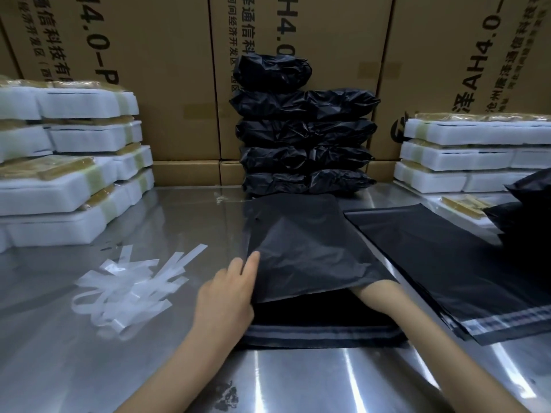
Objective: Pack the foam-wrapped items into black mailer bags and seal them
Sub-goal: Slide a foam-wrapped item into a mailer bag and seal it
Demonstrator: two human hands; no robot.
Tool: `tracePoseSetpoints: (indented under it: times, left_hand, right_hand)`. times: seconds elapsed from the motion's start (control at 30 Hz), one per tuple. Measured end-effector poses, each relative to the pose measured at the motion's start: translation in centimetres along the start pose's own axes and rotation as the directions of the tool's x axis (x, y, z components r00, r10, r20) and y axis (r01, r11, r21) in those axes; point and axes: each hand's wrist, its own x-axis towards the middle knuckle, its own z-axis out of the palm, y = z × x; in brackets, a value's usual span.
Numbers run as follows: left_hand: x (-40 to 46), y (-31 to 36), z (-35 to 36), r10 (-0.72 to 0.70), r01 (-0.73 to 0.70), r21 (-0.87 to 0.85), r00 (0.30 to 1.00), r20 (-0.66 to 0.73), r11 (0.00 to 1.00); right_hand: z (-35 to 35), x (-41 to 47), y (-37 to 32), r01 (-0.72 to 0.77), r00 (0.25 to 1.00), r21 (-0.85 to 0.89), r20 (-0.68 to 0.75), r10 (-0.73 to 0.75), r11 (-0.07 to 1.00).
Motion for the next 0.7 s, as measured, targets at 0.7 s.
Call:
tracePoseSetpoints:
  times: [0.7]
  left_hand:
    - [-0.6, -3.5, 0.3, 0.319, -0.351, -0.205, 0.931, -0.175, 0.913]
  right_hand:
    - [-0.7, -2.8, 2.9, 0.015, 0.783, -0.263, -0.597, -0.175, 0.965]
